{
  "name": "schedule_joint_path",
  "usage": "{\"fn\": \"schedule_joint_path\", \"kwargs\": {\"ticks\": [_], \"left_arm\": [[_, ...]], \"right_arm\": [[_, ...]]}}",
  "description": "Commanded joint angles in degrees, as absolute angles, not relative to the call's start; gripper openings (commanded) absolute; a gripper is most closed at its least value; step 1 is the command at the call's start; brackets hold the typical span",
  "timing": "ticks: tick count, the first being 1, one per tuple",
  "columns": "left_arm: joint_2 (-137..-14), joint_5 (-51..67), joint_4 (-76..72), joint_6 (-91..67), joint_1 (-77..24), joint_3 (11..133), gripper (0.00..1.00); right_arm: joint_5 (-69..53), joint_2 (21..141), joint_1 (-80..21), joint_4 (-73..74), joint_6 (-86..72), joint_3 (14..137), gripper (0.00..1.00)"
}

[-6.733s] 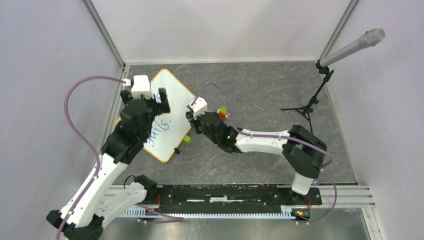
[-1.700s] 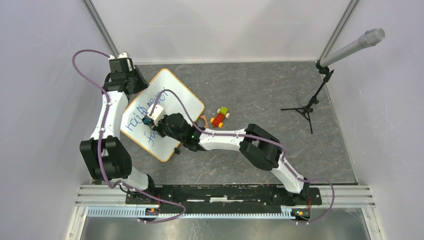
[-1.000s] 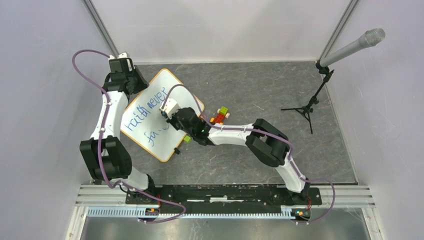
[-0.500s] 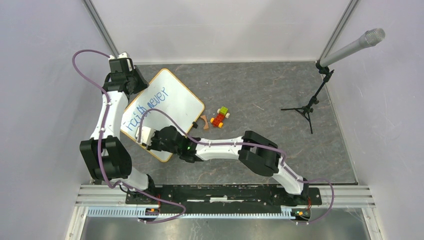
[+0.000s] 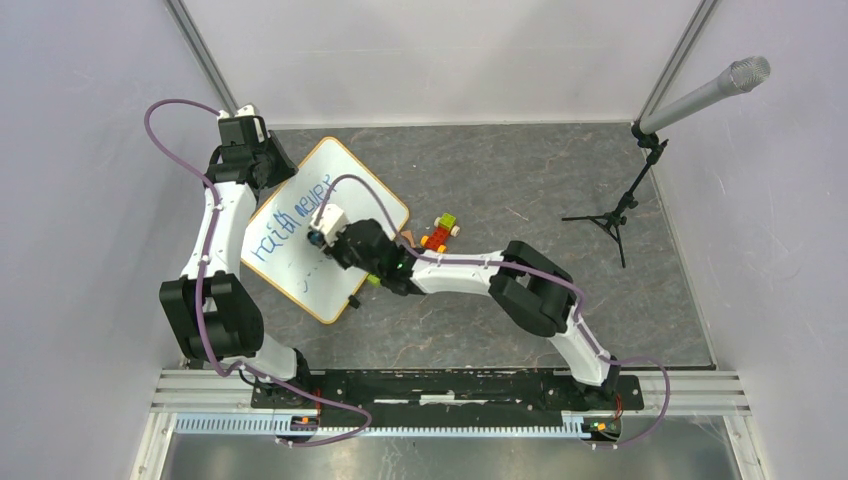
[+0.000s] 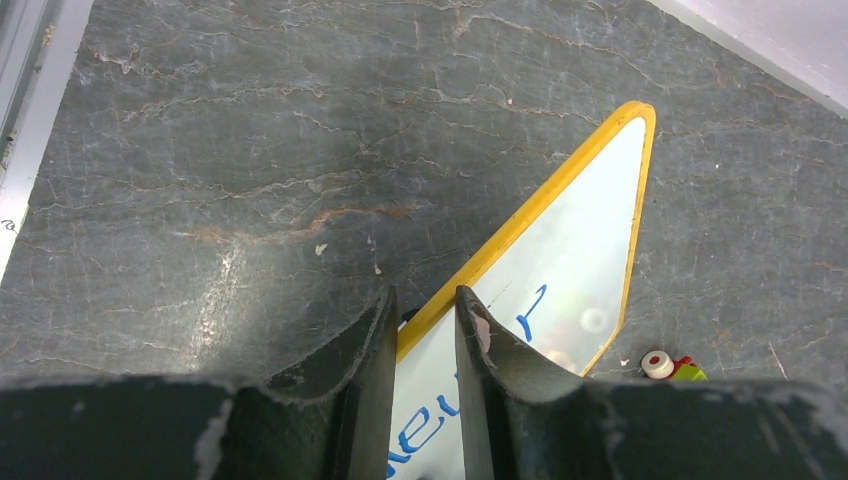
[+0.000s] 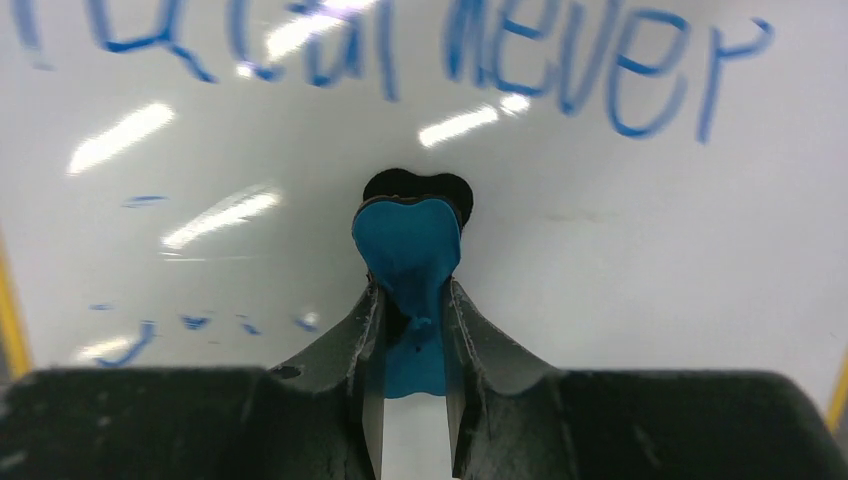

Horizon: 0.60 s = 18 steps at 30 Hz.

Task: Erase the whiteboard

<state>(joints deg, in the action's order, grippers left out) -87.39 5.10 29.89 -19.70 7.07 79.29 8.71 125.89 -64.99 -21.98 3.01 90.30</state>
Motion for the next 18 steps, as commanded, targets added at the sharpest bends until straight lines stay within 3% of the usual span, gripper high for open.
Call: {"fn": "schedule_joint_path", "kwargs": {"ticks": [1, 18], "left_arm": [[-86.67, 8.04, 31.92, -22.92, 6.88, 79.12, 0.33], [-86.61, 7.84, 31.9, -22.84, 6.94, 79.12, 0.33]], "right_arm": [[15.78, 124.79, -60.39, -16.78, 0.09, 85.79, 0.24], [9.59, 127.84, -74.53, -20.17, 13.67, 92.87, 0.25]]}}
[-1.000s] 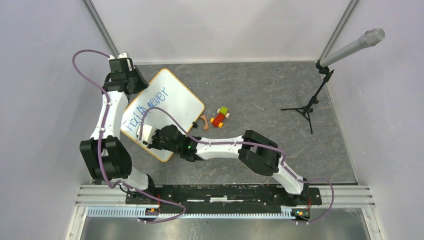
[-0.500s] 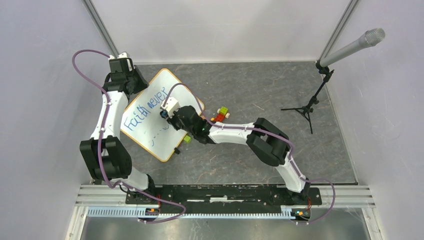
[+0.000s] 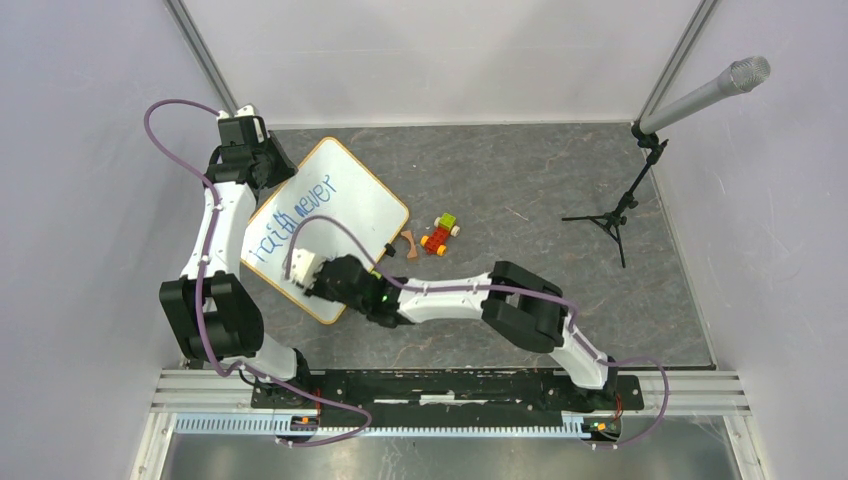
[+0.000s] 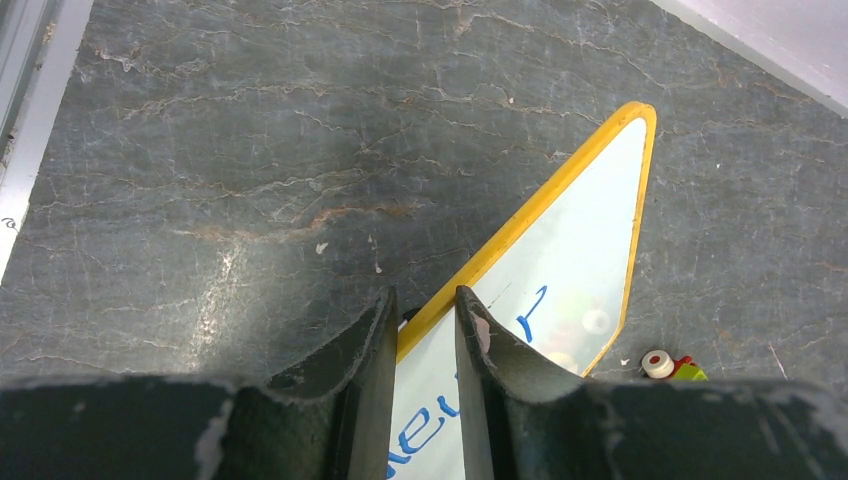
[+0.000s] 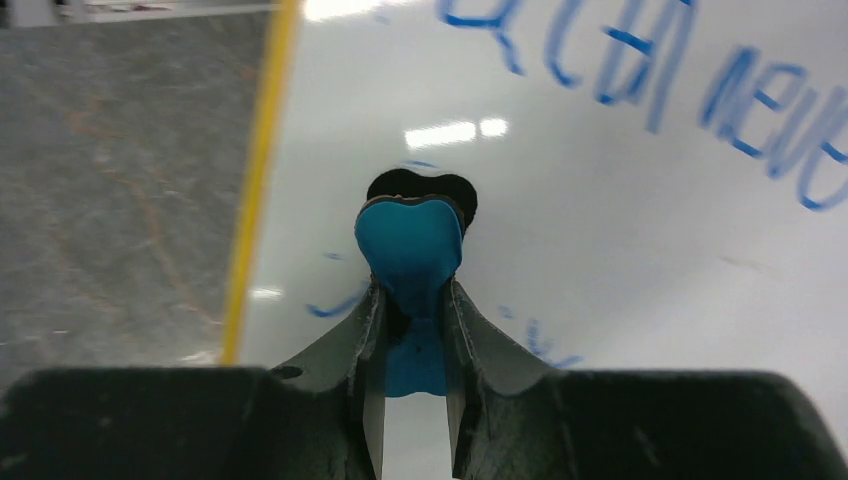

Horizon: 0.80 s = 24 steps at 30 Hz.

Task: Erase the whiteboard

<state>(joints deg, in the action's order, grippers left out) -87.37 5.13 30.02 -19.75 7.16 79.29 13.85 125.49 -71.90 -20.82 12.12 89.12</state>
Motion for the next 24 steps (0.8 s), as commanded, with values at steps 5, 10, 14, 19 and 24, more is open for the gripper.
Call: {"fn": "schedule_joint_path", "kwargs": {"ticks": [5, 10, 14, 19, 24], "left_arm": [[-86.7, 7.65, 31.9, -22.76, 6.97, 79.1, 0.33], [-86.62, 7.74, 31.89, -22.76, 7.03, 79.23, 0.33], [-86.49, 7.76, 31.9, -22.77, 7.07, 79.15, 0.33], [-86.75, 7.92, 31.91, -22.85, 7.02, 79.1, 0.33], [-86.66, 8.11, 31.9, -22.94, 7.03, 79.11, 0.32]], "right_arm": [[13.66, 129.43, -74.16, -18.27, 11.4, 96.02, 0.25], [16.05, 126.2, -70.98, -20.84, 6.6, 88.89, 0.25], [18.02, 124.68, -66.04, -21.49, -1.74, 83.37, 0.24], [19.43, 123.44, -61.59, -20.81, -7.49, 80.64, 0.24], [18.9, 123.9, -61.46, -19.86, -8.43, 81.33, 0.24]]}}
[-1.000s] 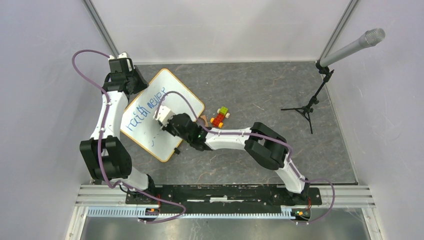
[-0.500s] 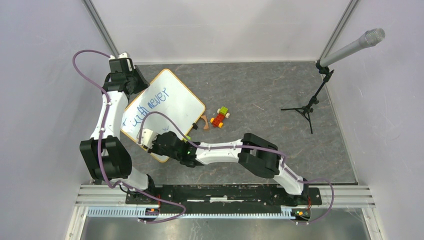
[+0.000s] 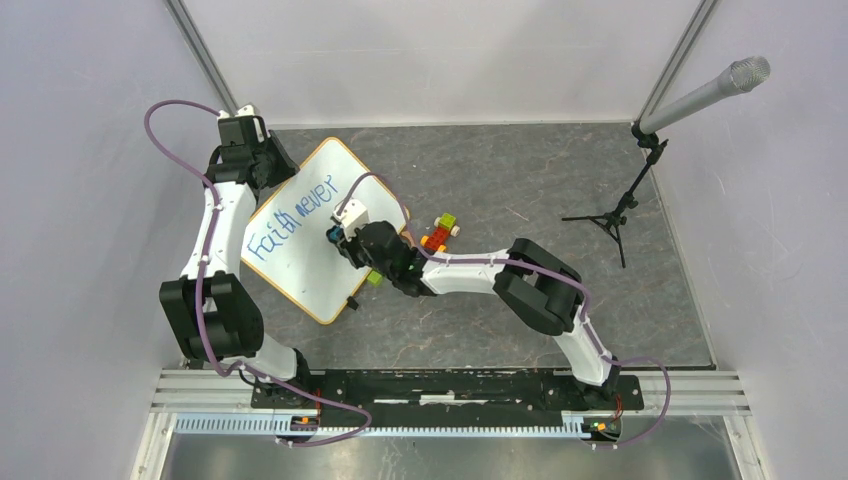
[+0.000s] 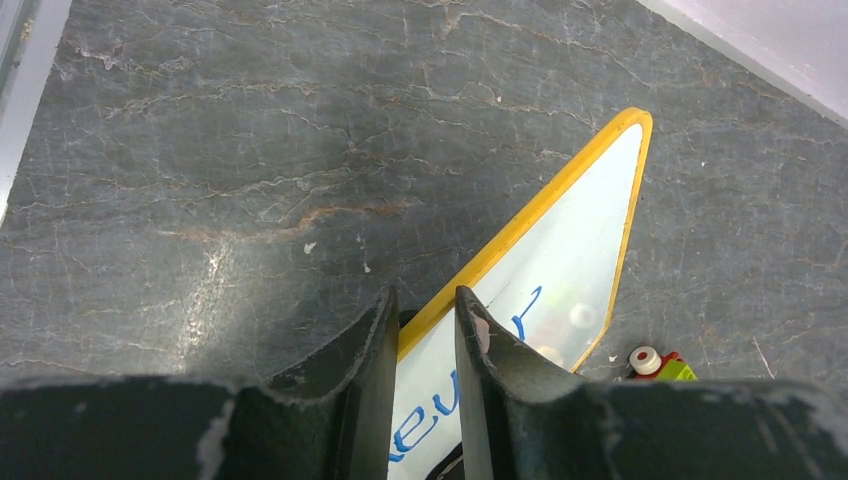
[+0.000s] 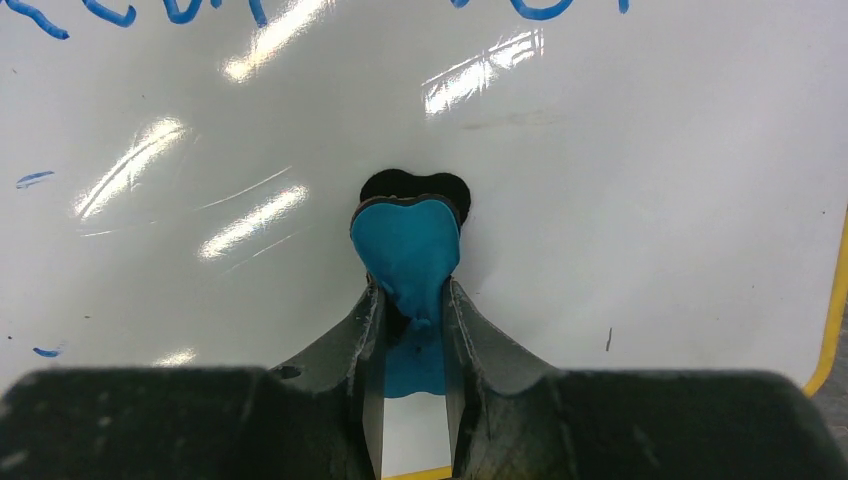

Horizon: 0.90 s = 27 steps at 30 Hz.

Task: Erase the whiteboard

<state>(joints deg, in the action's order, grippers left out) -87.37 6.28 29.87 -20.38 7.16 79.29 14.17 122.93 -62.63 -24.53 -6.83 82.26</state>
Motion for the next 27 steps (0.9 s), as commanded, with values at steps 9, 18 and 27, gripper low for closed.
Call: {"fn": "schedule_joint_path", "kwargs": {"ticks": [9, 18, 27], "left_arm": [[-86.31, 8.04, 31.9, -22.94, 7.03, 79.05, 0.33], [-86.02, 6.54, 32.44, -22.05, 6.99, 79.36, 0.32], [-84.85, 4.34, 33.52, -20.48, 7.04, 79.94, 0.33]], "right_arm": [[13.97, 124.43, -68.16, -24.75, 6.47, 85.71, 0.24], [7.42, 130.07, -70.31, -21.6, 11.85, 98.61, 0.24], [-1.9, 132.8, -70.96, -17.68, 17.66, 104.55, 0.25]]}}
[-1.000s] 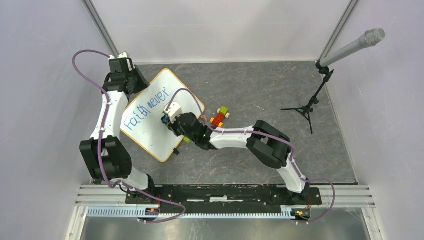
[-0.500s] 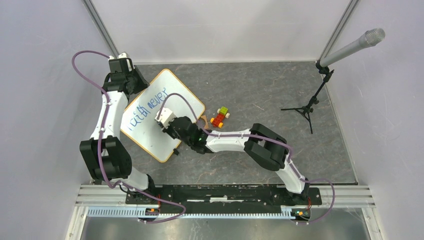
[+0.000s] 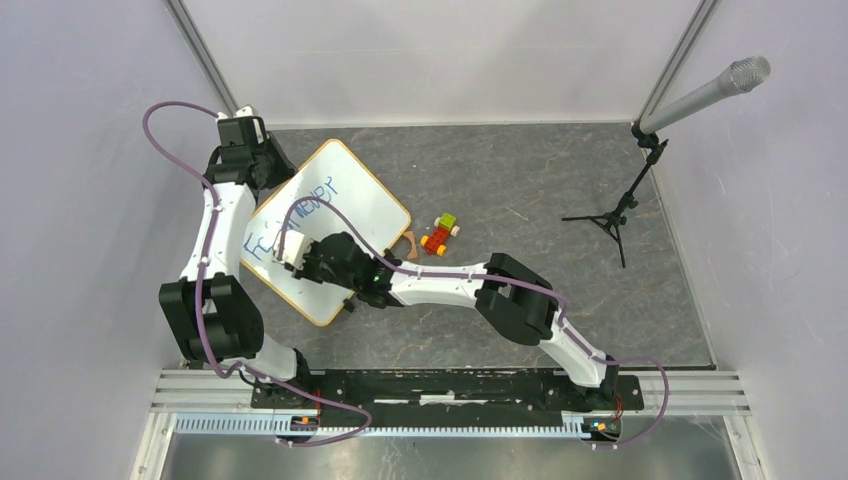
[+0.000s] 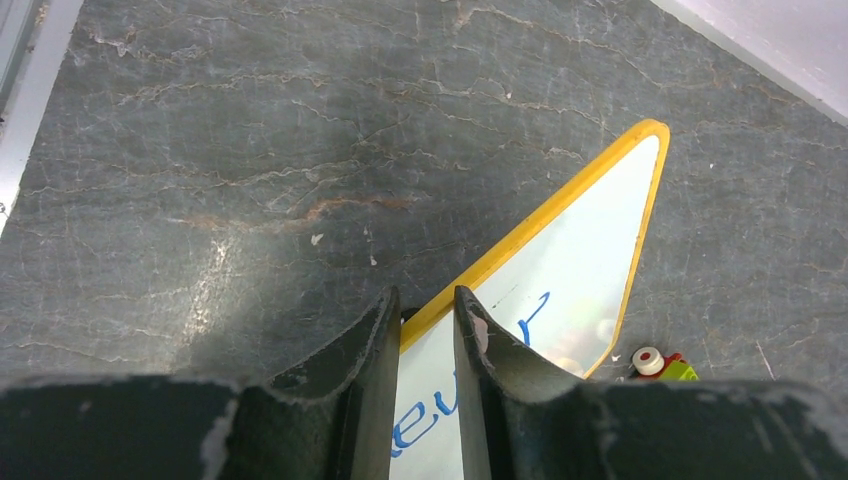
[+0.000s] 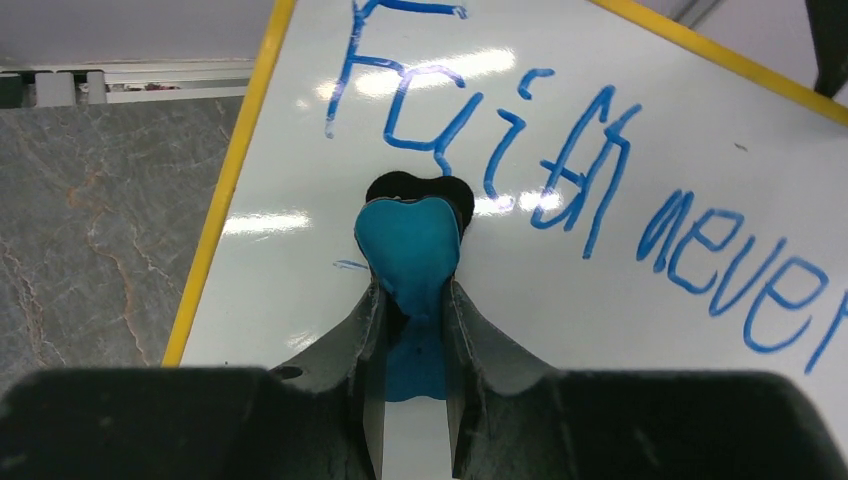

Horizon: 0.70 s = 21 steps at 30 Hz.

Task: Erase the whiteboard

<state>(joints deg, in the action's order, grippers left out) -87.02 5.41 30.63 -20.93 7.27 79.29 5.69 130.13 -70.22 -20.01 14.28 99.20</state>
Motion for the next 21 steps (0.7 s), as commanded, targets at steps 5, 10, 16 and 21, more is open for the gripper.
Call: {"fn": "schedule_joint_path", "kwargs": {"ticks": [5, 10, 16, 21], "left_arm": [[-85.17, 4.51, 33.73, -20.53, 7.03, 80.12, 0.32], [-85.48, 4.51, 33.74, -20.43, 7.03, 80.07, 0.32], [-85.78, 4.85, 33.75, -20.53, 7.03, 80.16, 0.33], [-85.59, 5.24, 33.62, -20.78, 7.08, 80.19, 0.33]], "right_arm": [[-1.85, 133.51, -72.97, -13.89, 22.81, 105.75, 0.25], [-1.37, 130.48, -73.74, -12.91, 26.79, 99.62, 0.25], [-0.35, 127.55, -73.74, -12.25, 30.15, 91.07, 0.24], [3.59, 126.48, -73.67, -11.61, 32.22, 86.47, 0.24]]}}
